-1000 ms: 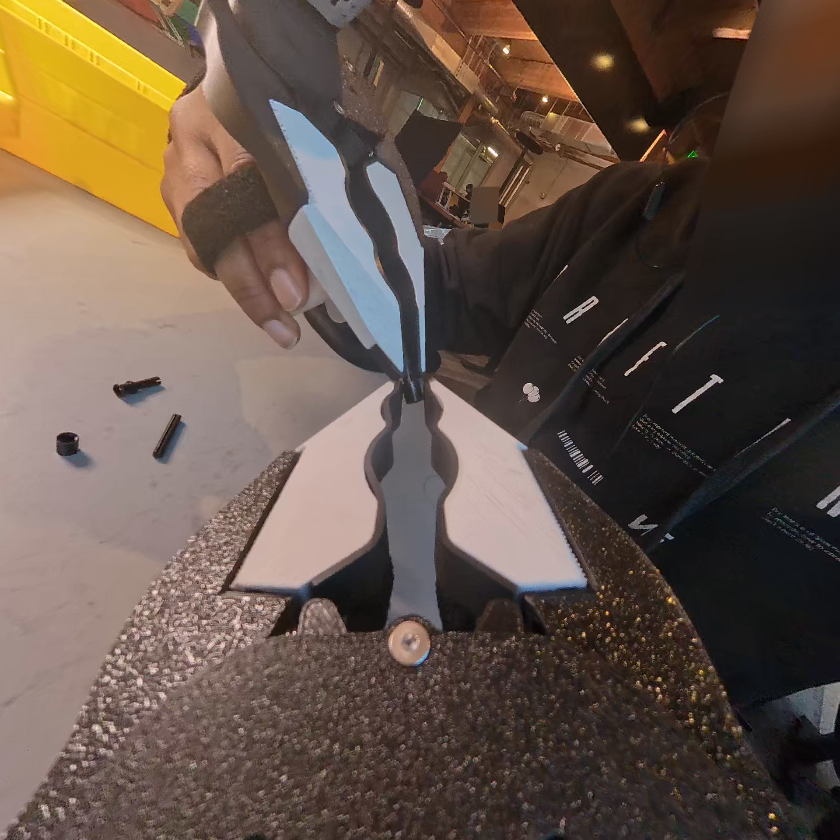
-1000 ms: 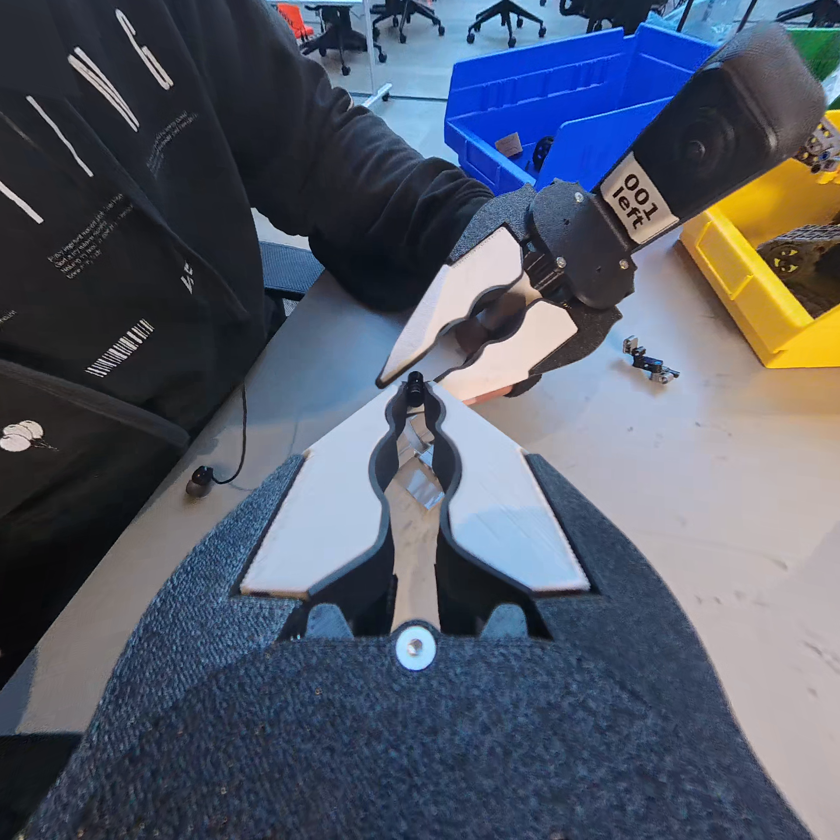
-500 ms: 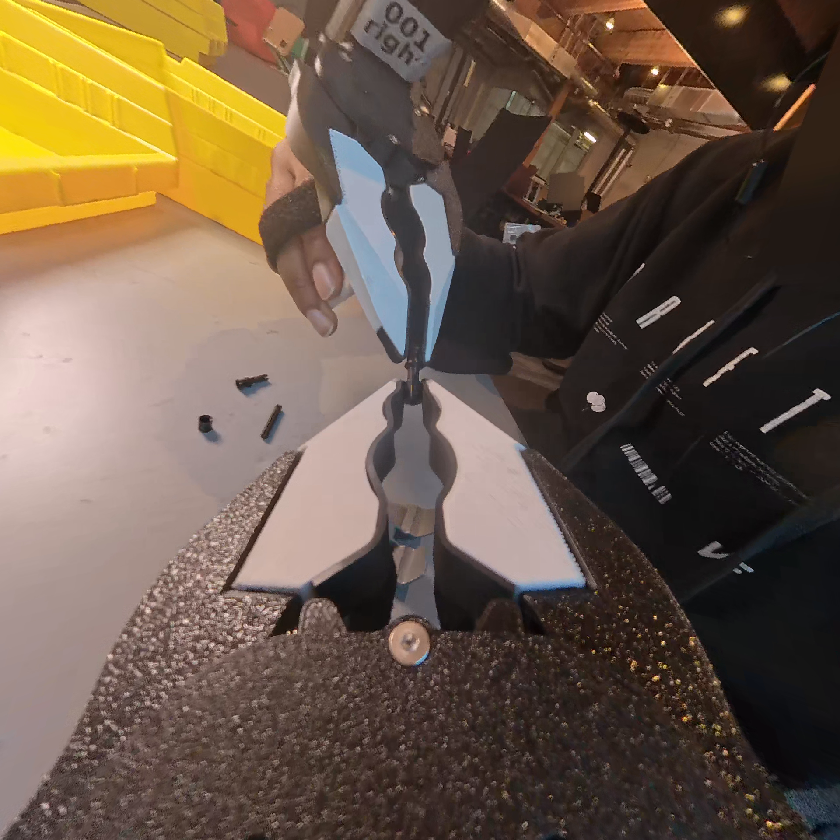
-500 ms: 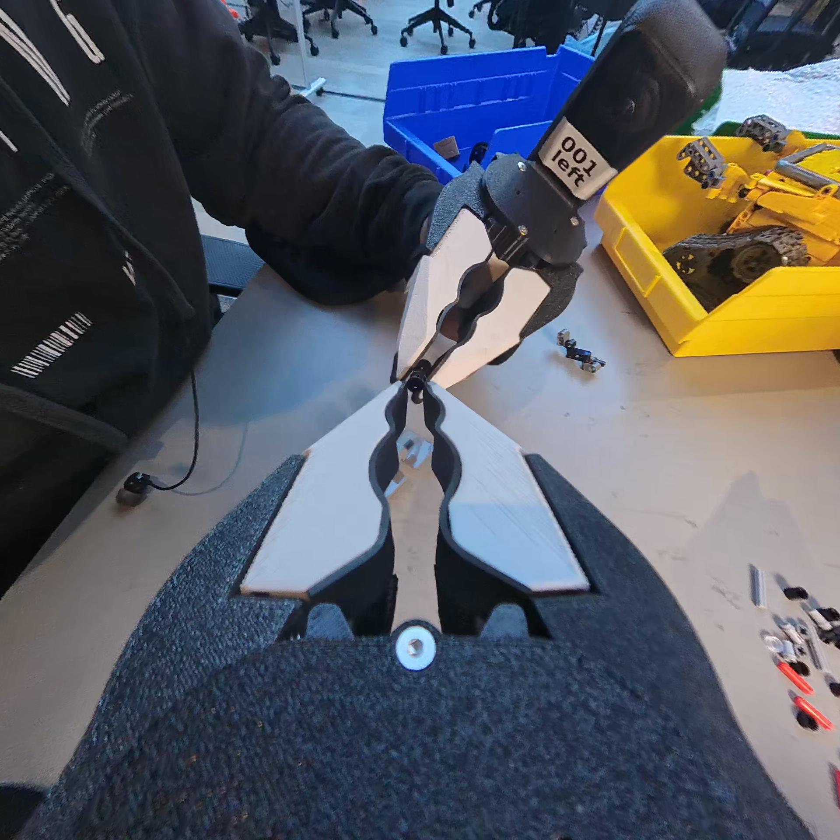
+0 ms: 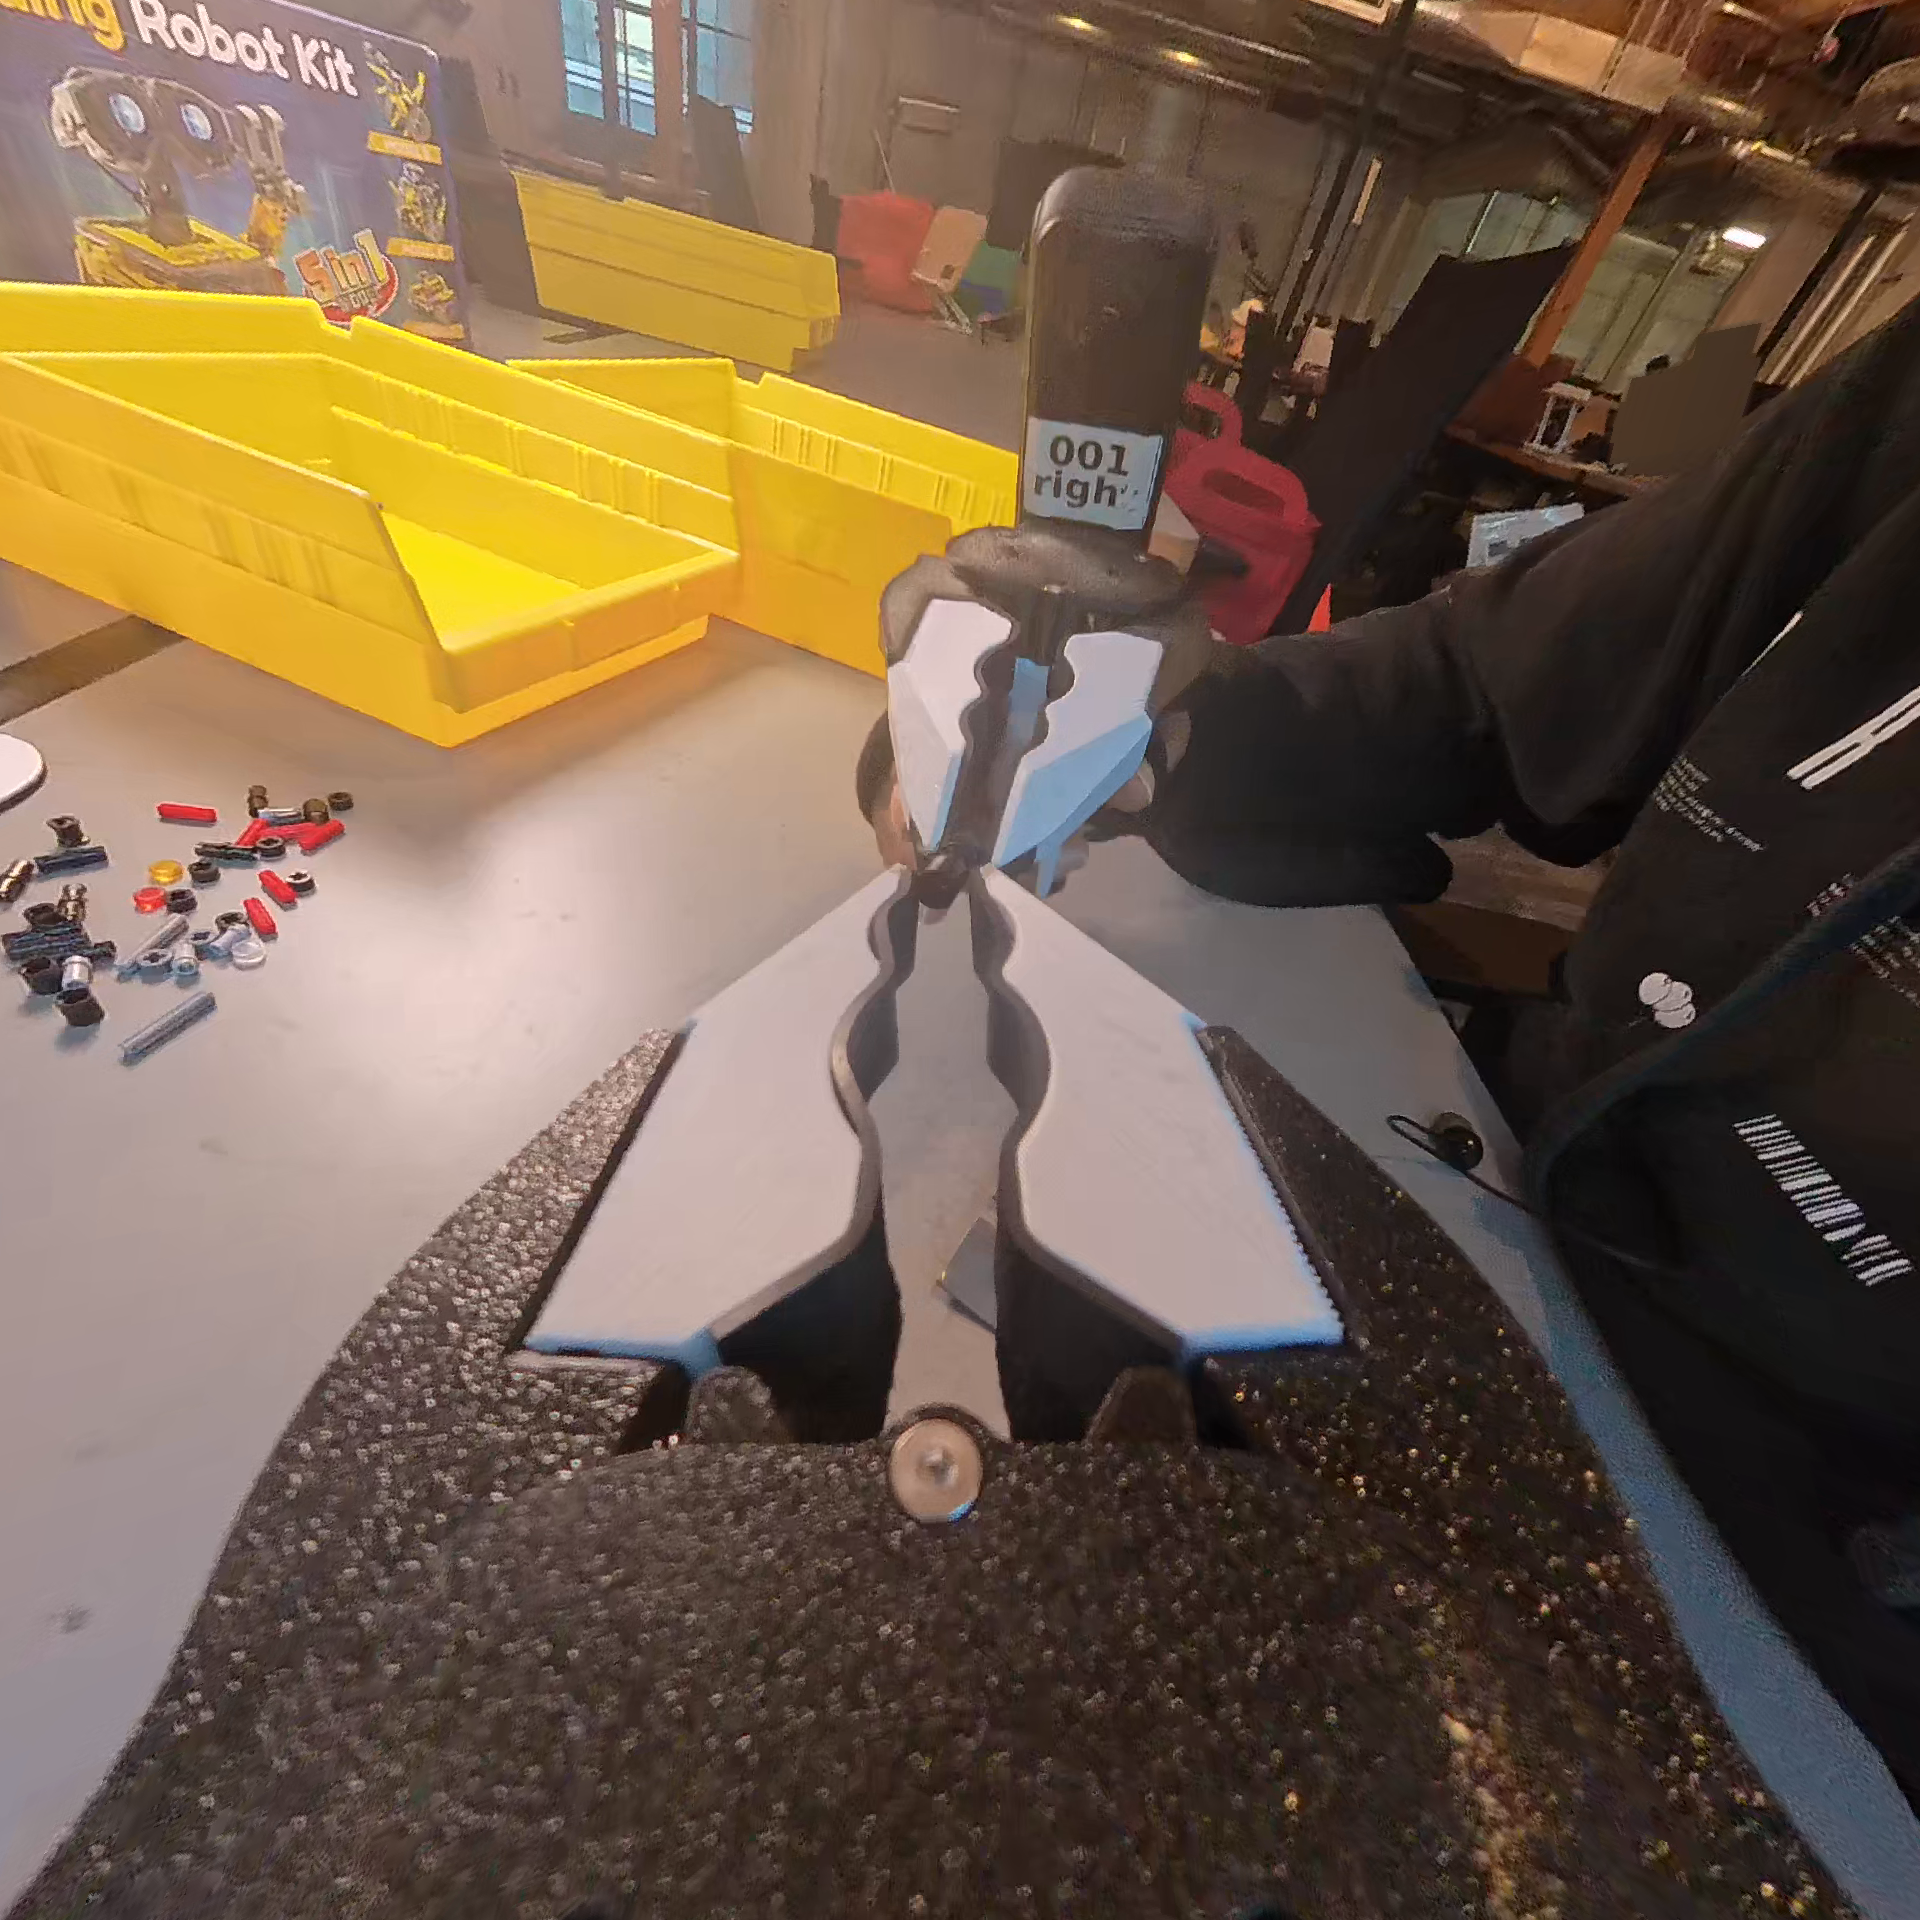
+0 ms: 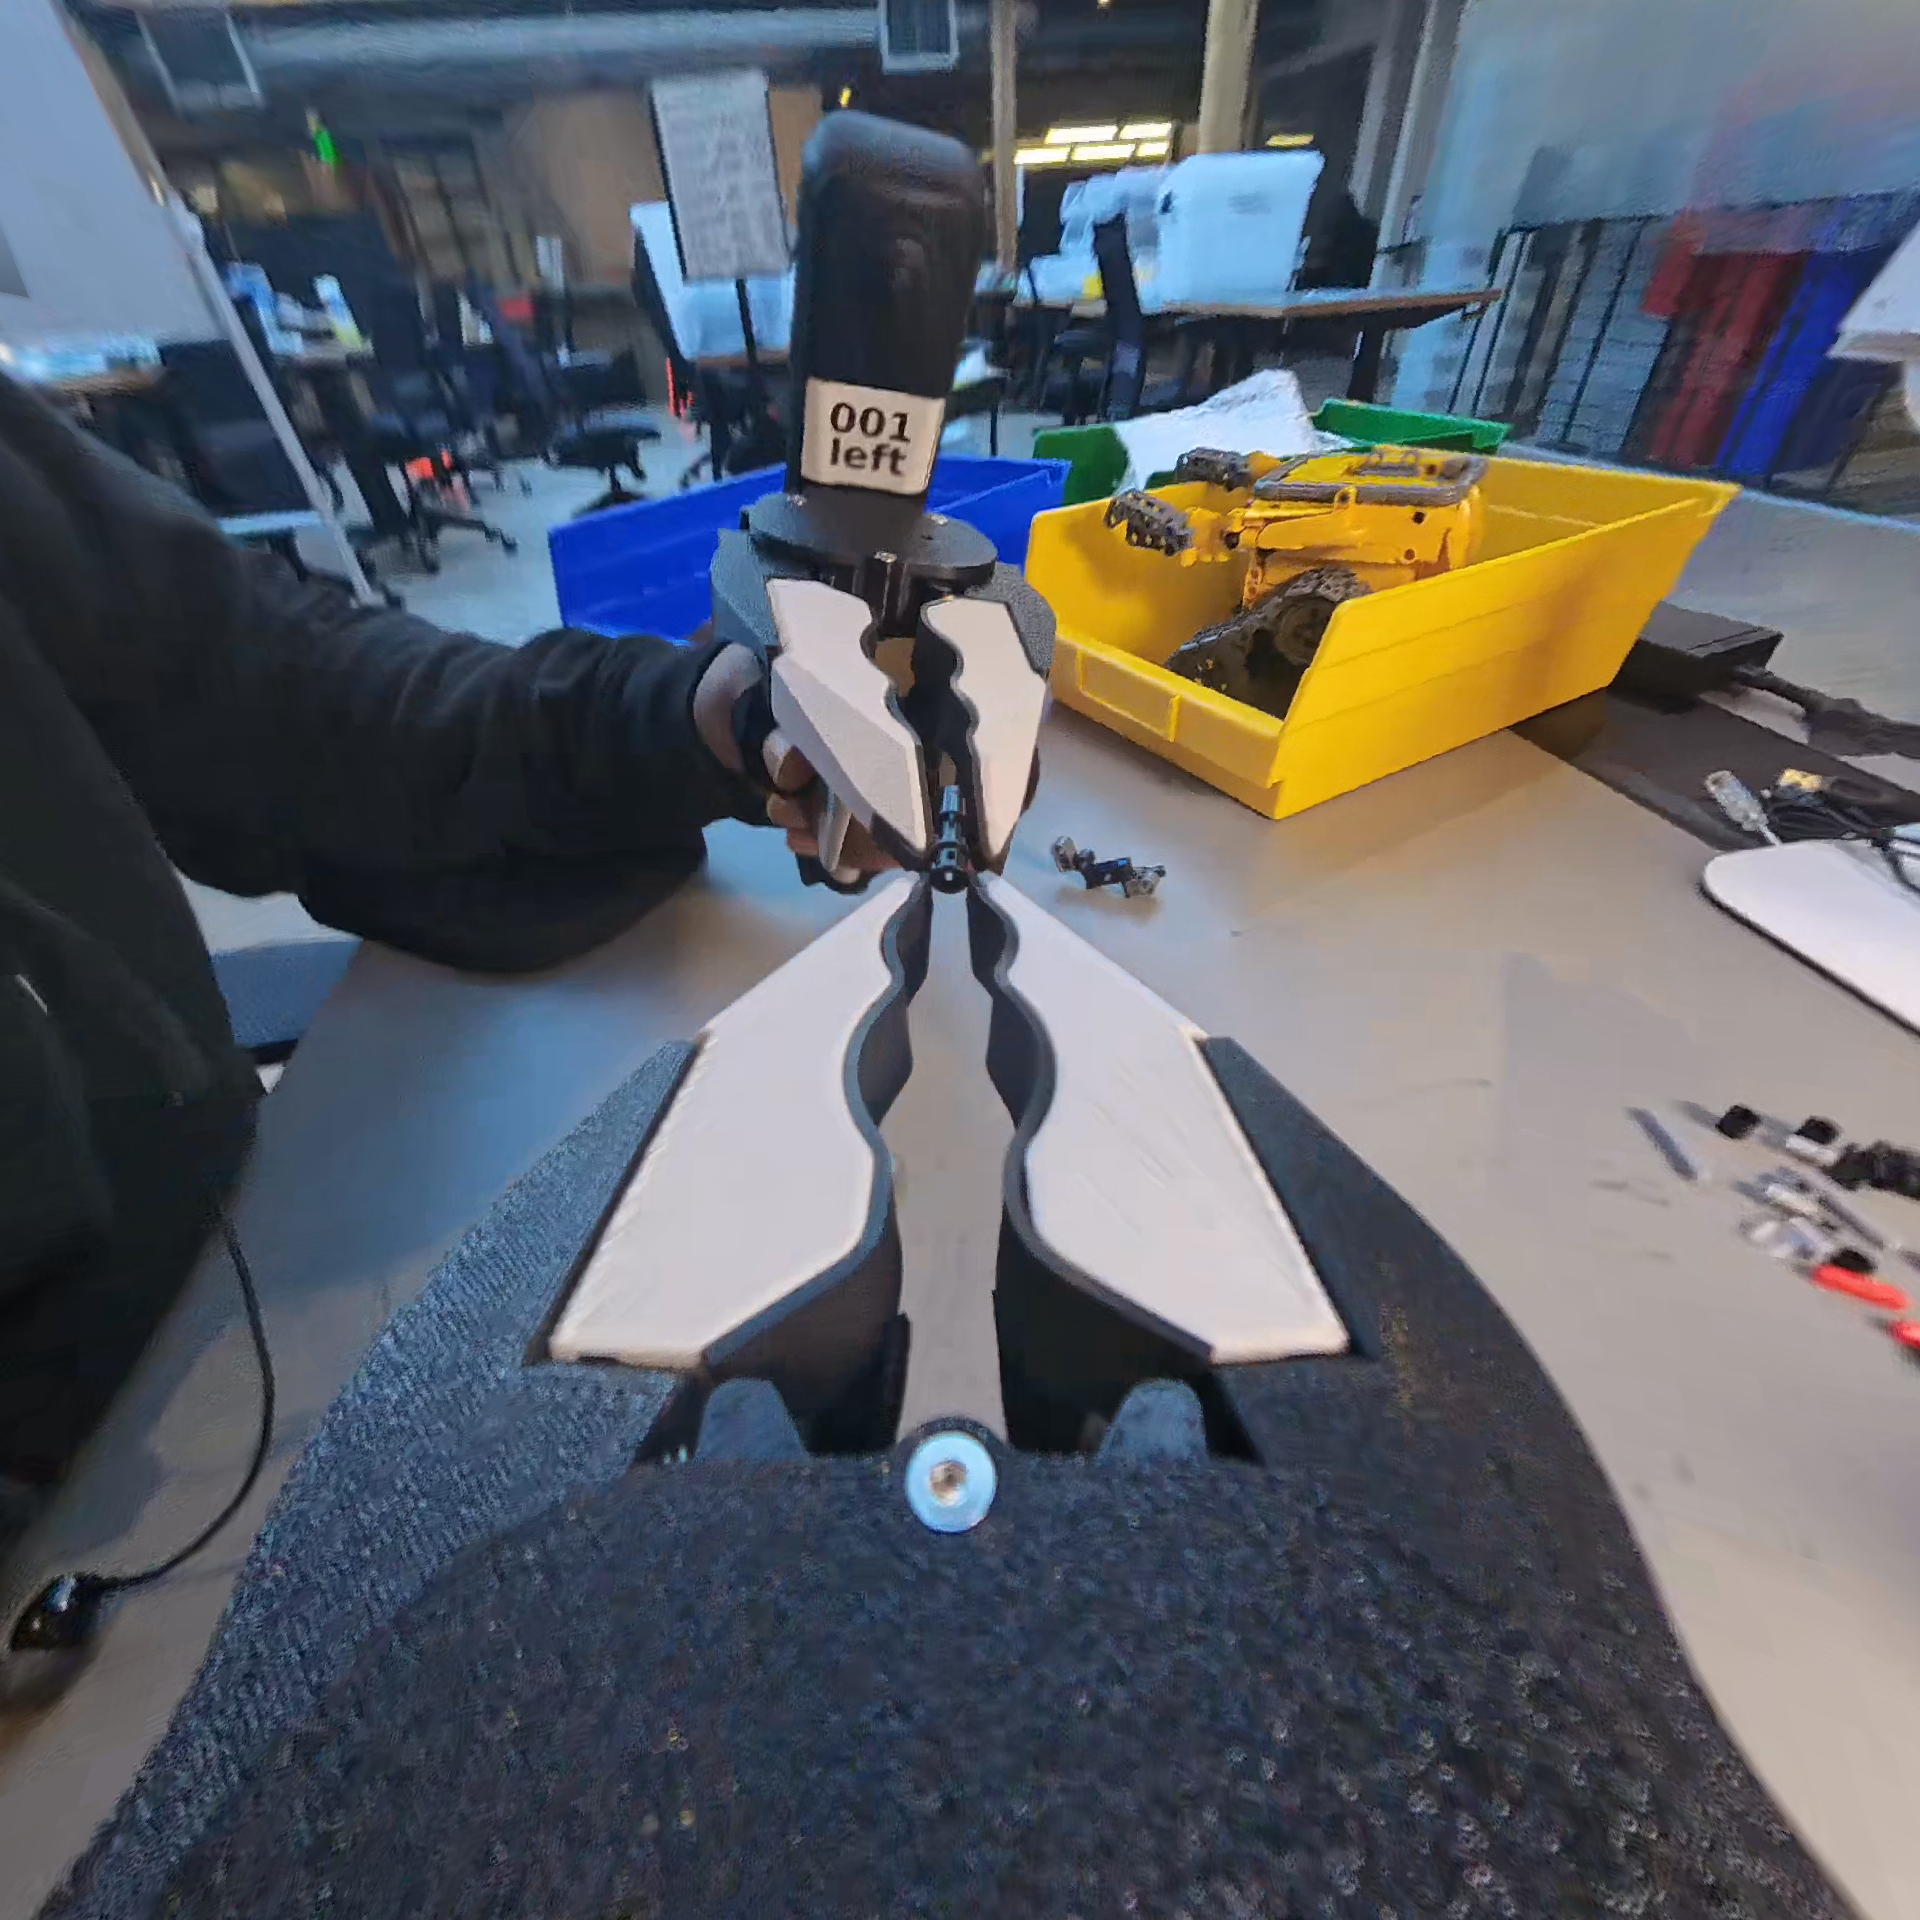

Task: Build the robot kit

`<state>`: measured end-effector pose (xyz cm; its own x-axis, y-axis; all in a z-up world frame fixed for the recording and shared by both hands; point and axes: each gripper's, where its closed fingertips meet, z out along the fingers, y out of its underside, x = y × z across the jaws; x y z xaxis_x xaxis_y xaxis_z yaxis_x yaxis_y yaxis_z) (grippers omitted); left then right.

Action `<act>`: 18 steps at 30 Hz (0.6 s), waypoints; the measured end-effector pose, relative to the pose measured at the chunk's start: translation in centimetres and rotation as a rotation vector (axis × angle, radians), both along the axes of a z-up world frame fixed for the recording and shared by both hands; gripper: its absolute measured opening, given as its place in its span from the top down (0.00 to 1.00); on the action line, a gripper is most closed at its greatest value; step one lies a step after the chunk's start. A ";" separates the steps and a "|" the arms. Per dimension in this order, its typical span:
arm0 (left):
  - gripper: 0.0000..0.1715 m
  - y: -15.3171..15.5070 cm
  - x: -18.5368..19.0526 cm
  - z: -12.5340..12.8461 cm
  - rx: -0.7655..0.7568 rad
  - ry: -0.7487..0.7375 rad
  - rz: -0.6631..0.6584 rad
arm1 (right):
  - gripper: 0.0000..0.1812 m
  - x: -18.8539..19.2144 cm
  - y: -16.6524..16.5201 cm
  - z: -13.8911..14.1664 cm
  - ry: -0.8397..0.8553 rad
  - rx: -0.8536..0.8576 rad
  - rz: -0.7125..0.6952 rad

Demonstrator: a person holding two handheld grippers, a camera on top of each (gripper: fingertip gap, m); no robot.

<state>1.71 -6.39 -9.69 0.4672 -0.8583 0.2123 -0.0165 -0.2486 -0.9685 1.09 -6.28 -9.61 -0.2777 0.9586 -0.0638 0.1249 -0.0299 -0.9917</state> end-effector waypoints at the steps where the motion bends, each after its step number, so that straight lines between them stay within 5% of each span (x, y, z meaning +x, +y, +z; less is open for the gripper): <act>1: 0.95 0.0 0.1 -0.2 0.010 0.015 0.006 | 0.96 0.2 0.0 -0.2 0.021 -0.042 -0.015; 5: 0.94 0.3 0.1 0.1 0.066 0.025 0.049 | 0.97 0.5 0.2 -0.3 0.078 -0.188 -0.012; 18: 0.95 -0.6 0.7 0.7 0.155 0.070 0.020 | 0.97 1.0 -1.1 -0.4 0.073 -0.185 0.082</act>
